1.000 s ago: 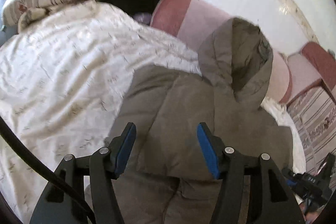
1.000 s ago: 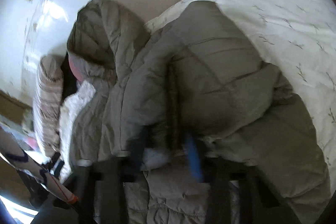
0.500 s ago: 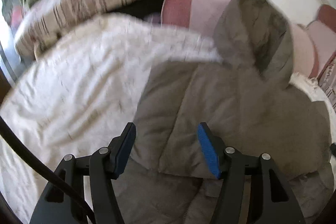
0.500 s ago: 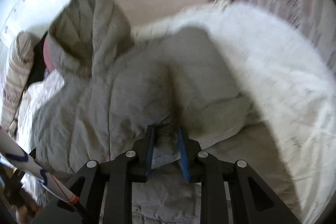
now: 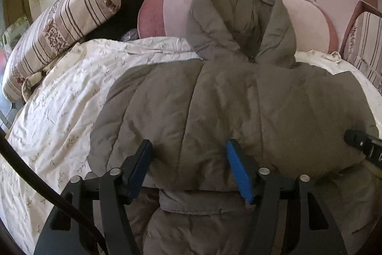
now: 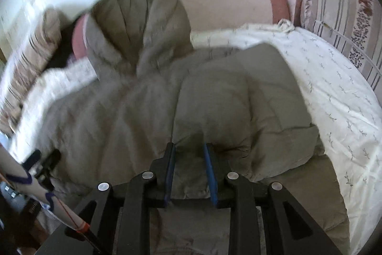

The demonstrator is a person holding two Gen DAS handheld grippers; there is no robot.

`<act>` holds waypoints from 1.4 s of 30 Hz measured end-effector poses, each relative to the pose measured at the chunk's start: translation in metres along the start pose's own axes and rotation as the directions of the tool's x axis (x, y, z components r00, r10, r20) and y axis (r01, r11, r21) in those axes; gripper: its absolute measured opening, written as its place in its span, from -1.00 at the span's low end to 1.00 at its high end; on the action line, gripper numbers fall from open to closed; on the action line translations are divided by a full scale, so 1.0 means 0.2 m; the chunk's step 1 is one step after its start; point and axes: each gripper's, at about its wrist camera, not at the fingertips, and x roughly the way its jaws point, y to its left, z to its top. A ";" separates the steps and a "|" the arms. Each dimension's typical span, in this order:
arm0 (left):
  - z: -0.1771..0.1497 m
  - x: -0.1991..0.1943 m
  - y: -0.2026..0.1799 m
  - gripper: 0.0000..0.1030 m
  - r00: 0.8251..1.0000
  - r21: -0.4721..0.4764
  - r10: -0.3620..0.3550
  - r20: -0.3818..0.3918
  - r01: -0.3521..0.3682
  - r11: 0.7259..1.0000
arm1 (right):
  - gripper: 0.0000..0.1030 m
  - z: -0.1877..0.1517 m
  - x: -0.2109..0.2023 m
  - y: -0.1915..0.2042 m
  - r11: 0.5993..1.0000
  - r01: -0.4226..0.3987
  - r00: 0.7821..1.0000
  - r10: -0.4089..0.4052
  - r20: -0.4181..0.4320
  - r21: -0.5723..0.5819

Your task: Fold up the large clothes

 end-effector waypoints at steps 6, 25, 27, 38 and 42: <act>-0.01 0.05 0.02 0.44 1.000 -0.023 -0.007 -0.014 0.007 1.000 | -0.46 -0.03 0.06 0.00 0.999 0.031 0.999 -0.031 -0.021 -0.025; -0.01 0.07 0.03 0.48 1.000 -0.015 0.002 -0.007 -0.002 1.000 | -0.39 -0.03 0.03 0.03 0.998 0.054 0.999 -0.054 -0.001 -0.037; 0.00 0.07 0.03 0.49 1.000 -0.014 0.001 -0.007 -0.001 1.000 | -0.38 -0.02 -0.02 0.04 0.999 0.039 0.999 -0.038 0.036 -0.026; 0.00 0.07 0.03 0.51 1.000 -0.014 0.000 -0.006 0.000 1.000 | -0.24 -0.01 -0.02 0.11 0.998 -0.017 0.998 0.021 0.058 -0.068; 0.00 0.07 0.03 0.52 1.000 -0.015 0.000 -0.007 0.000 1.000 | -0.23 -0.01 0.03 0.09 0.998 -0.017 1.000 0.018 0.025 -0.056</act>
